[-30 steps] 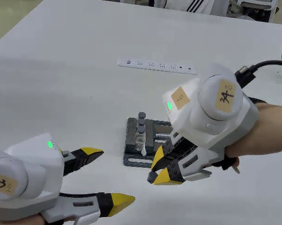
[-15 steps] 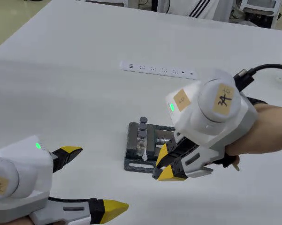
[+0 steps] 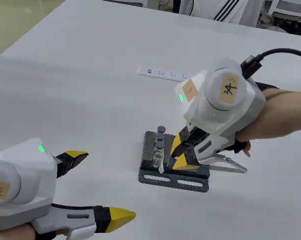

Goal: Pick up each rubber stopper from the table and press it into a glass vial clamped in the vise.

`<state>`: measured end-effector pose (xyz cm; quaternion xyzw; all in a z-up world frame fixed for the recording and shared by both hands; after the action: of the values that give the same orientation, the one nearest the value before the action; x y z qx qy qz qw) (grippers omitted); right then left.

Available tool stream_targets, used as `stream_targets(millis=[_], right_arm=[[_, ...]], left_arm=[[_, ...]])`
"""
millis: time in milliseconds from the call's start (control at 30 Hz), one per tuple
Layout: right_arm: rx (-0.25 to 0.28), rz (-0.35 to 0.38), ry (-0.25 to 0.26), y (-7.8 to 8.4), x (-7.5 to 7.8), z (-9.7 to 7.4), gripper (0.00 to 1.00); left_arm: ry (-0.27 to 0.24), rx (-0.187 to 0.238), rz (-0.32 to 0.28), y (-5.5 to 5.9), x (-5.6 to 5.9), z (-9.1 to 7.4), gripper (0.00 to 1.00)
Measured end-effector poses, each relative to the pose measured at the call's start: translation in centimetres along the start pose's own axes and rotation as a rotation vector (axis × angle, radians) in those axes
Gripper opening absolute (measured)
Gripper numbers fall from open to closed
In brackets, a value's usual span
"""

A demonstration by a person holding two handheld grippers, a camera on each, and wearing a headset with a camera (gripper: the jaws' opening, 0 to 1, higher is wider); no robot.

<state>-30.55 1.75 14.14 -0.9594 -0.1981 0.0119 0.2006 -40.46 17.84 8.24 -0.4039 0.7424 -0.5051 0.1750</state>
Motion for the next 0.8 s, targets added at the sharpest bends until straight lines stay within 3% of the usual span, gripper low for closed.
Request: stream_targets(millis=[100,167,333,567,800], right_arm=[[0.001,-0.028,0.007,0.2,0.9,0.2,0.06],[-0.021,-0.108,0.015,0.3,1.6,0.4,0.06],[-0.064,-0.209,0.035,0.4,2.5,1.1,0.06],[-0.070,-0.236,-0.009,0.4,3.0,2.9,0.06],[-0.081,-0.228,-0.024,0.4,3.4,3.2,0.06]], left_arm=[[-0.002,0.000,0.002,0.0,-0.1,0.0,0.92],[-0.006,-0.002,0.001,0.0,-0.2,0.0,0.92],[-0.014,-0.001,-0.002,0.2,-0.7,0.0,0.91],[-0.030,0.003,-0.016,0.4,-0.8,0.0,0.91],[-0.030,0.004,-0.025,0.6,-0.8,-0.1,0.90]])
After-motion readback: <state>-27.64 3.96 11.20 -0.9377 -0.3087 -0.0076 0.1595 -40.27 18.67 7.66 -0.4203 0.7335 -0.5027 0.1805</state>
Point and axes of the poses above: the centre of the closed fingertips' face, and the gripper's own axes: z roughly forward along the fingers, x roughly to its right, y roughly out of its underside, the point moved 8 cm from there along -z, roughly backward along the fingers, and after that the axes turned 2 degrees about x, right-handed, at the moved point
